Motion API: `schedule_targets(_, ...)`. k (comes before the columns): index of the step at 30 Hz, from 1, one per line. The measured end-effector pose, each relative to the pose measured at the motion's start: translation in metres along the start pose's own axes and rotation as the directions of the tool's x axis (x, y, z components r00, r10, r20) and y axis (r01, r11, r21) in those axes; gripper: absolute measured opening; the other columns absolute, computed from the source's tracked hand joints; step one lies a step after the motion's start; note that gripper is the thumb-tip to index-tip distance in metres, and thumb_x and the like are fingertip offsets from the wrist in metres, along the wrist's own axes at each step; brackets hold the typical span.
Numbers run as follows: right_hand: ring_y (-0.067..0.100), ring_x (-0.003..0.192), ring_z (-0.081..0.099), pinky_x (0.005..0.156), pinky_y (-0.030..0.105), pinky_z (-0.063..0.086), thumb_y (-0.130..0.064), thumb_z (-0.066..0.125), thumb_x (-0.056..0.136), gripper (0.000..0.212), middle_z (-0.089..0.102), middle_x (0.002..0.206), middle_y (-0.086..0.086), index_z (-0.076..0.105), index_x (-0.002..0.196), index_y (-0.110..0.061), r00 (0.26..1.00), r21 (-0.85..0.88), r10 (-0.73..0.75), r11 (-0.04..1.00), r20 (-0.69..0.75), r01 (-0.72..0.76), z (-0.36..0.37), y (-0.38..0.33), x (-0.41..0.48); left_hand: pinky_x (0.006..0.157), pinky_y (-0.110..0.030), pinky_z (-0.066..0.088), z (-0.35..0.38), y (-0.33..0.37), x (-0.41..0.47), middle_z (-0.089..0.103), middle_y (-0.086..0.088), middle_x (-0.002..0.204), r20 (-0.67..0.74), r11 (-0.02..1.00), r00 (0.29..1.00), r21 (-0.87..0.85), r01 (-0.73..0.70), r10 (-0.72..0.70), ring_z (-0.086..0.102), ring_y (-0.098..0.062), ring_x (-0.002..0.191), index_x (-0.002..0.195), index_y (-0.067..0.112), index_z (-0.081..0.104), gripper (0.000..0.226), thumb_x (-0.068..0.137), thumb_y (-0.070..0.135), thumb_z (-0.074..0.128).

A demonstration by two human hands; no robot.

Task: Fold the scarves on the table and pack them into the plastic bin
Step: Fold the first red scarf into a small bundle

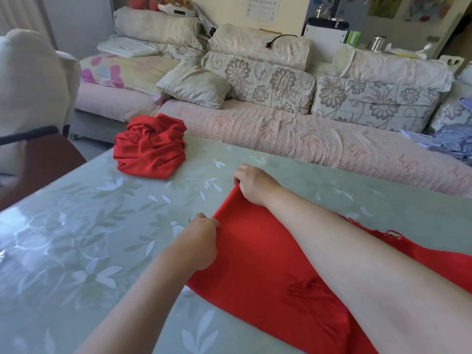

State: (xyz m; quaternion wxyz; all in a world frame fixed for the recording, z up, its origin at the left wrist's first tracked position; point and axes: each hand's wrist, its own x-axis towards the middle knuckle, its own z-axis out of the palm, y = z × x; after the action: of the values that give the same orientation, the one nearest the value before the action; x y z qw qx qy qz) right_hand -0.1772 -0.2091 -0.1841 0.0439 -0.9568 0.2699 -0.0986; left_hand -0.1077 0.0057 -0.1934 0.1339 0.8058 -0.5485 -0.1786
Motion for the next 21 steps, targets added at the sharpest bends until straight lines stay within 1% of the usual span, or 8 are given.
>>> schedule_targets(2,0.032,0.106,0.057,0.087,0.037,0.047,-0.001,0.043,0.092,0.025,0.055,0.113,0.01,0.064,0.101,-0.012,1.0,-0.022,-0.025,0.999,0.014,0.025,0.014,-0.024,0.017,0.093,-0.028,0.042,-0.008,-0.02,-0.002,0.045,-0.007,0.127,0.001,0.998,0.998,0.024,0.063,-0.063,0.056,-0.026,0.111,0.13,0.013,0.054,0.045,0.087,0.001,0.045)
schedule_targets(5,0.033,0.111,0.058,0.093,0.039,0.048,0.001,0.045,0.093,0.029,0.052,0.122,0.01,0.062,0.113,-0.01,0.996,-0.043,-0.072,0.996,0.058,0.074,0.036,-0.06,0.046,0.09,-0.032,0.047,-0.019,-0.044,-0.005,0.047,-0.01,0.122,-0.02,0.98,0.985,0.103,0.171,-0.169,0.058,-0.028,0.106,0.123,0.009,0.057,0.039,0.087,0.002,0.044)
schedule_targets(8,0.031,0.135,0.046,0.11,0.041,0.038,0.001,0.047,0.094,0.053,0.033,0.153,0.012,0.042,0.145,-0.01,0.979,-0.043,-0.098,0.993,0.176,0.107,0.059,-0.088,0.063,0.086,-0.034,0.044,-0.026,-0.052,-0.011,0.042,-0.012,0.125,-0.076,0.931,0.954,0.207,0.3,-0.29,0.051,-0.029,0.111,0.119,0.008,0.053,0.033,0.088,0.007,0.042)
schedule_targets(10,0.027,0.147,0.031,0.117,0.041,0.03,0.002,0.046,0.095,0.073,0.004,0.167,0.003,0.019,0.158,-0.021,0.969,0.022,-0.107,0.994,0.223,0.105,0.065,-0.099,0.059,0.093,-0.037,0.04,-0.025,-0.053,-0.012,0.035,-0.012,0.136,-0.171,0.896,0.949,0.319,0.309,-0.267,0.039,-0.03,0.122,0.128,0.014,0.048,0.041,0.087,0.016,0.047)
schedule_targets(12,0.028,0.147,0.031,0.116,0.042,0.031,-0.001,0.044,0.098,0.071,-0.006,0.167,0.001,0.017,0.159,-0.025,0.974,0.06,-0.113,0.993,0.197,0.104,0.063,-0.098,0.05,0.1,-0.039,0.037,-0.019,-0.052,-0.008,0.03,-0.01,0.144,-0.247,0.923,0.959,0.319,0.218,-0.141,0.034,-0.029,0.129,0.135,0.018,0.044,0.049,0.086,0.021,0.05)
schedule_targets(16,0.029,0.146,0.032,0.117,0.039,0.029,-0.016,0.042,0.104,0.053,0.002,0.166,0.014,0.029,0.155,-0.016,0.986,-0.042,-0.06,0.997,0.154,0.068,0.05,-0.068,0.011,0.108,-0.042,0.035,0.002,-0.033,0.002,0.03,-0.002,0.15,-0.156,0.988,0.984,0.142,-0.064,0.086,0.027,-0.026,0.137,0.146,0.021,0.035,0.056,0.093,0.034,0.051)
schedule_targets(19,0.026,0.148,0.028,0.12,0.039,0.024,-0.024,0.044,0.103,0.048,0.015,0.165,0.01,0.04,0.151,-0.018,0.995,0.03,0.049,0.998,0.092,-0.052,0.041,-0.036,-0.032,0.111,-0.044,0.031,0.015,-0.016,0.004,0.028,-0.003,0.154,-0.01,0.972,0.998,0.228,-0.058,0.062,0.025,-0.027,0.141,0.146,0.02,0.034,0.057,0.097,0.047,0.045)
schedule_targets(21,0.024,0.148,0.029,0.12,0.039,0.024,-0.025,0.047,0.101,0.046,0.024,0.163,0.009,0.046,0.147,-0.019,0.994,0.05,0.087,0.995,0.068,-0.09,0.03,-0.017,-0.062,0.107,-0.044,0.032,0.016,-0.003,0.005,0.036,-0.005,0.148,-0.032,0.954,0.999,0.299,-0.002,0.012,0.031,-0.028,0.137,0.141,0.02,0.04,0.055,0.097,0.051,0.041)
